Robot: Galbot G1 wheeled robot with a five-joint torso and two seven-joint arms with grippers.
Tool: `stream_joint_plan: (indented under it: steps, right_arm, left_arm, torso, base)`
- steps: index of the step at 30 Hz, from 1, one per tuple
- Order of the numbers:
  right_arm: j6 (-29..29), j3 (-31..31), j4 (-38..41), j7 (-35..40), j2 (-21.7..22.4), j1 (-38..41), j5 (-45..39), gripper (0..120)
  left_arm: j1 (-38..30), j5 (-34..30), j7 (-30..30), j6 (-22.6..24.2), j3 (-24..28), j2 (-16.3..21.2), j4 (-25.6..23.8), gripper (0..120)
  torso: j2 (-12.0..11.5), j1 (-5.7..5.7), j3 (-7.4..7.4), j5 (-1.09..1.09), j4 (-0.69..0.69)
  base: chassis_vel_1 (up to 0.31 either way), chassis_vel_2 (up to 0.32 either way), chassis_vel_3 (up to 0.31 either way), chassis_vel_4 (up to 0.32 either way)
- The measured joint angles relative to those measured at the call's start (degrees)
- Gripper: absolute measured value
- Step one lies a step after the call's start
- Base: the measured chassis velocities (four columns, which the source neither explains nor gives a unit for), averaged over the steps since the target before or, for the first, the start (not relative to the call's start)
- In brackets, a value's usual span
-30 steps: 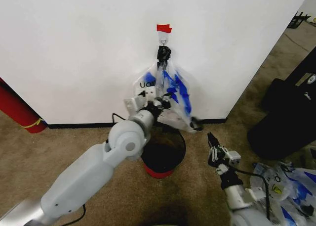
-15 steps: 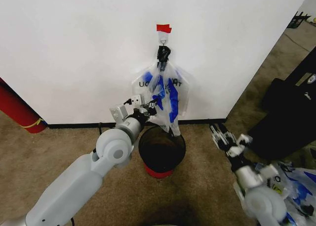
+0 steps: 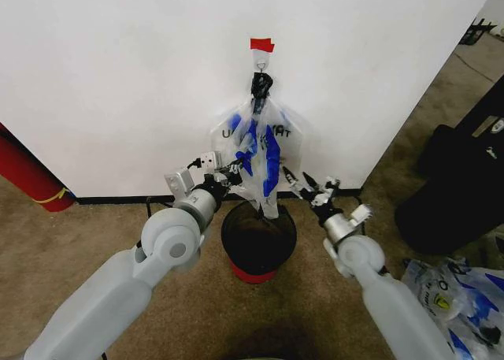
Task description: Pick up the garbage bag from the wall and place it over the trash bin.
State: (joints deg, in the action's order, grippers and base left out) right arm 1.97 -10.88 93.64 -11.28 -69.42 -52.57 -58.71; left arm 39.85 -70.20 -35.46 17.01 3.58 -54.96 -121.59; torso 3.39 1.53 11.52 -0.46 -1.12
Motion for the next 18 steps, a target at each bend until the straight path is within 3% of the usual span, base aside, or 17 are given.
stream_joint_plan:
  steps: [7,18]
  right_arm:
    - [-0.08,2.28,-4.03,0.2,-3.2,4.45,1.04,71]
    - [-0.47,0.94,-3.06,1.47,-2.62,4.25,1.33,34]
  left_arm:
    - [-1.3,-0.39,-0.69,0.19,0.53,-0.5,0.12,0]
    - [-0.33,0.11,-0.72,0.31,0.52,-0.73,-0.2,0]
  torso:
    - [0.0,0.0,0.0,0.01,0.03]
    - [0.0,-0.01,-0.01,0.0,0.01]
  base:
    - [0.0,0.0,0.0,0.0]
    - [0.0,0.0,0.0,0.0]
